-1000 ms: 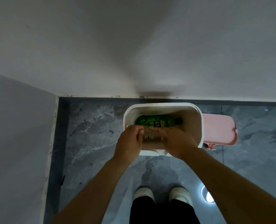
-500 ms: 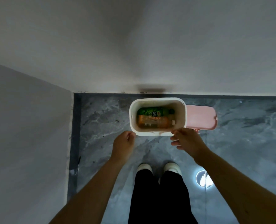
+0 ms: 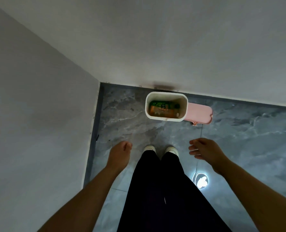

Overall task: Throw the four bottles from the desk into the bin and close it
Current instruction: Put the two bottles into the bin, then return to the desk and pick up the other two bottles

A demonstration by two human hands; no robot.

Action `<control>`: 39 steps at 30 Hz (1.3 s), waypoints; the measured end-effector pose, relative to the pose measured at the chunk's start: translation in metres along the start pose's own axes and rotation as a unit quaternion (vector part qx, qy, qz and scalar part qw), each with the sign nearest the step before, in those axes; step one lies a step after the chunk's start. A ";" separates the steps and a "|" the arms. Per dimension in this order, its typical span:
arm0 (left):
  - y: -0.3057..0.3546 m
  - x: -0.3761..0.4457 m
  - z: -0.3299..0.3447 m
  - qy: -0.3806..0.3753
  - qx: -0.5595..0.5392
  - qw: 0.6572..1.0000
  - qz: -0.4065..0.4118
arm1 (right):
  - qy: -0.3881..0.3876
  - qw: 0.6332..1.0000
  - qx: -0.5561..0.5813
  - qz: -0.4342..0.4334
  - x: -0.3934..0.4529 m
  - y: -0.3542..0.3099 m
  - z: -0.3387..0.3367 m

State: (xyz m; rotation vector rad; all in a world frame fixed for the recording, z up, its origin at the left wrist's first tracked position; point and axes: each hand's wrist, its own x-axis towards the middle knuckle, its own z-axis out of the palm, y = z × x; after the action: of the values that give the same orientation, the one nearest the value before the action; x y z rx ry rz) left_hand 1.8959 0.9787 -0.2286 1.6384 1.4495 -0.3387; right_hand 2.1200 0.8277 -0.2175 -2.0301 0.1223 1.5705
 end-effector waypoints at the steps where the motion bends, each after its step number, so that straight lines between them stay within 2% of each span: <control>1: -0.004 -0.011 -0.004 0.002 -0.008 1.000 -0.007 | 0.001 1.000 -0.012 -0.003 -0.011 0.001 -0.001; 15: -0.076 -0.144 -0.014 0.050 -0.094 0.990 -0.091 | -0.004 0.992 -0.125 -0.026 -0.103 0.019 -0.005; 25: -0.136 -0.223 -0.030 0.100 -0.171 0.962 -0.189 | 0.019 0.977 -0.210 -0.027 -0.122 0.040 -0.007; 29: -0.141 -0.249 -0.020 0.125 -0.231 0.933 -0.247 | 0.015 0.971 -0.238 -0.025 -0.123 0.026 -0.018; 34: -0.124 -0.281 0.011 0.160 -0.336 0.874 -0.314 | -0.008 0.955 -0.297 -0.023 -0.111 -0.009 -0.033; 39: -0.103 -0.305 0.058 0.208 -0.412 0.810 -0.363 | -0.049 0.926 -0.368 -0.069 -0.099 -0.048 -0.032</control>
State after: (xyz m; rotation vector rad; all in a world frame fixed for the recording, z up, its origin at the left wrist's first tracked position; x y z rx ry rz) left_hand 1.7391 0.7274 -0.0901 0.4125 2.1224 0.2600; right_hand 2.1362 0.8262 -0.1040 -2.4119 -0.7421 1.7871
